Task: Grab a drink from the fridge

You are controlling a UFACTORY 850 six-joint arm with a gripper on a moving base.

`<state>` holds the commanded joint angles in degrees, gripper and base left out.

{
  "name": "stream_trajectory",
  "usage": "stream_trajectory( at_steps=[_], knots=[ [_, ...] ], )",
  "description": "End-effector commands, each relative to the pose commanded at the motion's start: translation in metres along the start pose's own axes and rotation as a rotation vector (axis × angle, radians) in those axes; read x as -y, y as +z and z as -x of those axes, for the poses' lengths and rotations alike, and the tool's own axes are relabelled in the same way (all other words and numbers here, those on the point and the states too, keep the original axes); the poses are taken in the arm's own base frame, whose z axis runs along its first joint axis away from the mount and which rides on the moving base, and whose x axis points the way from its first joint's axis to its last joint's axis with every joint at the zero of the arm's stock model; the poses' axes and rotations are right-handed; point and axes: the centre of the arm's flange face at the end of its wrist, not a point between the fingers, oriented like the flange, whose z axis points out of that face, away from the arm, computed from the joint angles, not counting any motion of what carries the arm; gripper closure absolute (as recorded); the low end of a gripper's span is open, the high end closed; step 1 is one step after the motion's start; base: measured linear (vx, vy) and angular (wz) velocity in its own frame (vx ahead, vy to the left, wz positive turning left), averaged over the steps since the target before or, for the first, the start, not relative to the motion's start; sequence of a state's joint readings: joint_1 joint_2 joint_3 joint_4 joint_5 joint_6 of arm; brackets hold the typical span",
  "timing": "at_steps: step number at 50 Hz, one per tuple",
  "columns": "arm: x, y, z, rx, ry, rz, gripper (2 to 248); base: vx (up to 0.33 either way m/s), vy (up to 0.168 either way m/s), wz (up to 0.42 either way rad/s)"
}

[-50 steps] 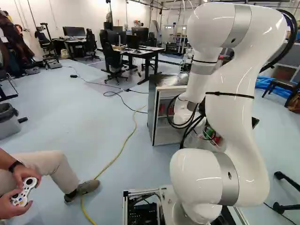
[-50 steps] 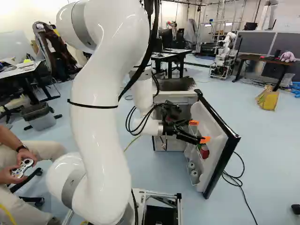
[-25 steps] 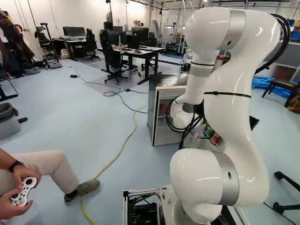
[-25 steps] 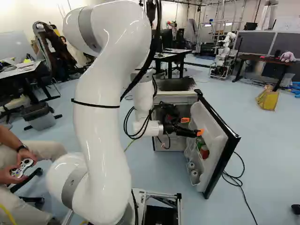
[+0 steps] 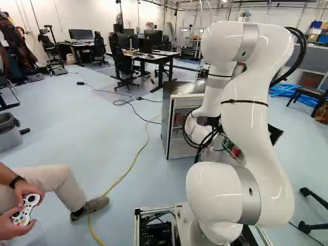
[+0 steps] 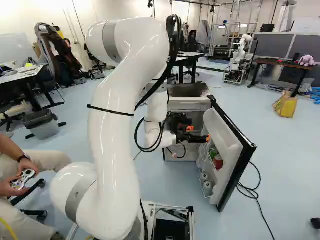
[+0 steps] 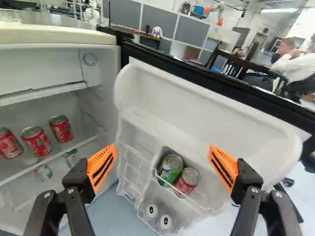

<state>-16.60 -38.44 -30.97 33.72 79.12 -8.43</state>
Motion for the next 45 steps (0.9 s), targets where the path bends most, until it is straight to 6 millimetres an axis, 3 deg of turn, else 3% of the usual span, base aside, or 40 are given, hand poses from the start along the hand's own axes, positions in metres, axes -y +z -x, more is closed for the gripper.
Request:
stream_trajectory(
  at_steps=[45],
  knots=[
    [0.015, 0.043, 0.002, -0.026, -0.056, -0.358, 3, 0.000, 0.000, 0.000]
  ],
)
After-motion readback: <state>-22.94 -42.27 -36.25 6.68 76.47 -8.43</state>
